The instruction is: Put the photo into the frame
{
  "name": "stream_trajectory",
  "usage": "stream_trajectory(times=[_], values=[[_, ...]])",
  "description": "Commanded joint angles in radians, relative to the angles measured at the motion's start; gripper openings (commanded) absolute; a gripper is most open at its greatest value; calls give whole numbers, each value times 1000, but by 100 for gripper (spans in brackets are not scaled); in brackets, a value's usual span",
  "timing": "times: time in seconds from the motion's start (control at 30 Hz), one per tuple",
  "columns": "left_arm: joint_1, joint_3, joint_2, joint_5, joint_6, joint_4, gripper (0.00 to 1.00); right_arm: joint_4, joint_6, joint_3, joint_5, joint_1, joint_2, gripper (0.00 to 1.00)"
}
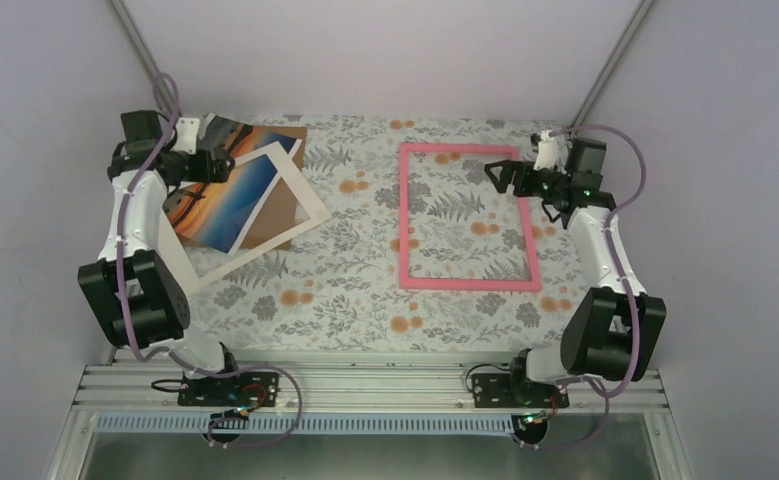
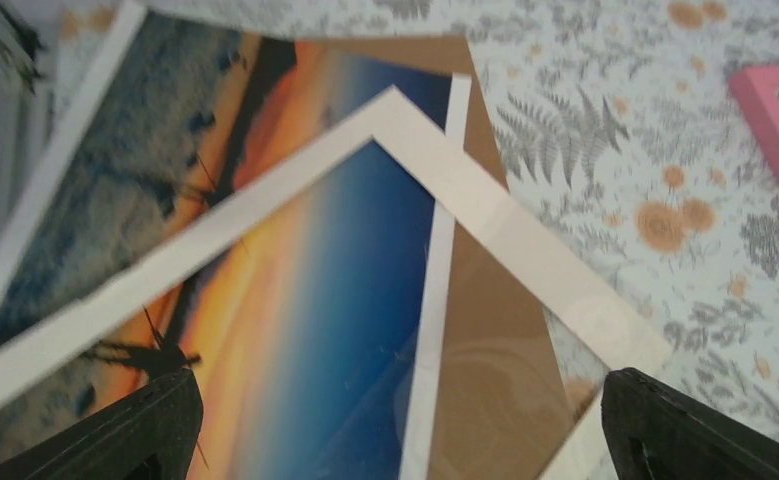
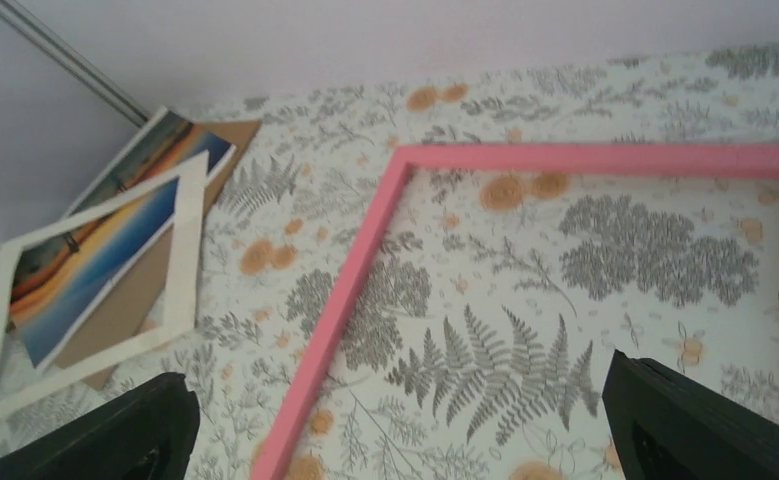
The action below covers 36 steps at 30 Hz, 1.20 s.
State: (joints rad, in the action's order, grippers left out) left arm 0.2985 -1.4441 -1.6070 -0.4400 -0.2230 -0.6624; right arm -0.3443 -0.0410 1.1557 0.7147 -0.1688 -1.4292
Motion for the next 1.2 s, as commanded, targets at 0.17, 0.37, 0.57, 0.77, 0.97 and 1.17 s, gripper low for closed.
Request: stream_trajectory(times=[0.17,0.37,0.57,0.77,0.97,1.17], values=[[-32,216,177,106,75,37,100,-55,36,-60,-247,132,21,100],[-23,330,297,125,82,48,100,-70,-18,-12,-420,278,-51,100],[4,400,387,158,102,68,100,-85,-119,81,-614,454,-199,100],[30,429,422,211,129,93,100,-122,-222,237,-689,585,-402,100],[46,451,432,293,165,118,100,-156,-294,376,-781,668,-593,96],[52,458,426,331,180,129,100,-179,-344,490,-862,713,-734,82]])
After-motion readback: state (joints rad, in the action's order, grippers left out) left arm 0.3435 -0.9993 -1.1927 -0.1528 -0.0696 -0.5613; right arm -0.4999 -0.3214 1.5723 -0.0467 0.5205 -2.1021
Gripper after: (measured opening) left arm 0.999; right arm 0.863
